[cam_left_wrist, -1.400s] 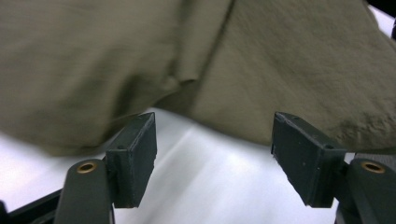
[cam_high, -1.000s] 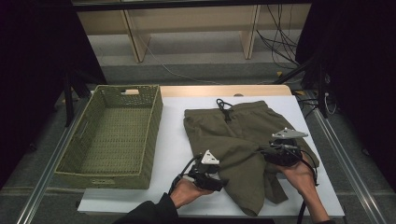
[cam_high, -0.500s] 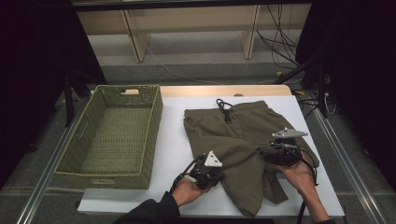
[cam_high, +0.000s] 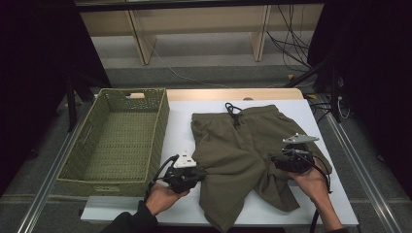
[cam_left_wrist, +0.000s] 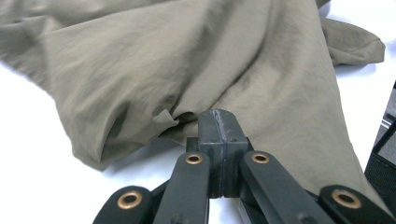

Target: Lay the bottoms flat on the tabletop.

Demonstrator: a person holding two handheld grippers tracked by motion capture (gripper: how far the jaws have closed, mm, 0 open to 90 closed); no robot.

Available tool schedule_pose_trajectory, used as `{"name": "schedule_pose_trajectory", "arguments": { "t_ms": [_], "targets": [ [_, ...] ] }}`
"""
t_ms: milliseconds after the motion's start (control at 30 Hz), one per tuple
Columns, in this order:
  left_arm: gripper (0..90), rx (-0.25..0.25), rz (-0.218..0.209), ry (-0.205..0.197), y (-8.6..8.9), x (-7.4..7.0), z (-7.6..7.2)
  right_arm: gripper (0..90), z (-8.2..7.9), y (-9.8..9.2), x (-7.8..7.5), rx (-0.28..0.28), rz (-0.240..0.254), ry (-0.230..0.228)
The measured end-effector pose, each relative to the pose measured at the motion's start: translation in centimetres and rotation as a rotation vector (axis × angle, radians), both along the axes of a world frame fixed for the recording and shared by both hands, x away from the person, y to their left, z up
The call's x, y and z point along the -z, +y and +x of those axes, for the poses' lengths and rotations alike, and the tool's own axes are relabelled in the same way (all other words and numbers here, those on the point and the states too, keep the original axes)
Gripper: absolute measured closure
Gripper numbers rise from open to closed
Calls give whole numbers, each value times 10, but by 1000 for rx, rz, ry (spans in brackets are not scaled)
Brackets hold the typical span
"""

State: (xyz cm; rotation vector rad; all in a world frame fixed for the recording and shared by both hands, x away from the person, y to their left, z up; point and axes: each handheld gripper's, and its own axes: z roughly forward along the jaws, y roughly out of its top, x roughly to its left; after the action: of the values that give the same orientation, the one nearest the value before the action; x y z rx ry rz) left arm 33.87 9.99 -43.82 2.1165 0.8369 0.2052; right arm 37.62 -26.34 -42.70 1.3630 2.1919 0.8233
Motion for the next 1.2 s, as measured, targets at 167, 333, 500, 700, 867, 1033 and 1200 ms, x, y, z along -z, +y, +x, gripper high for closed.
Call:
{"name": "schedule_pose_trajectory", "arguments": {
  "t_ms": [167,333,500,700,867,1033,1200],
  "targets": [
    [897,-20,-17,-4,14,-6,-5,462,-3,-9,1,56,-32,16],
    [897,-22,-12,9,18,-2,-9,417,-7,-25,6,121,-42,56],
    [896,-27,-12,15,20,-1,-10,361,-9,-44,13,139,-1,118],
    [895,-31,-11,14,19,0,-11,359,-13,-37,18,62,46,189],
    [895,-30,-11,11,19,1,-10,571,-19,-19,25,28,-36,225],
    [895,-28,-15,8,20,-1,-10,900,-18,-16,22,28,-59,182],
    [895,-29,-24,5,20,-3,-10,900,-18,-13,-5,21,-33,46]
  ]
}}
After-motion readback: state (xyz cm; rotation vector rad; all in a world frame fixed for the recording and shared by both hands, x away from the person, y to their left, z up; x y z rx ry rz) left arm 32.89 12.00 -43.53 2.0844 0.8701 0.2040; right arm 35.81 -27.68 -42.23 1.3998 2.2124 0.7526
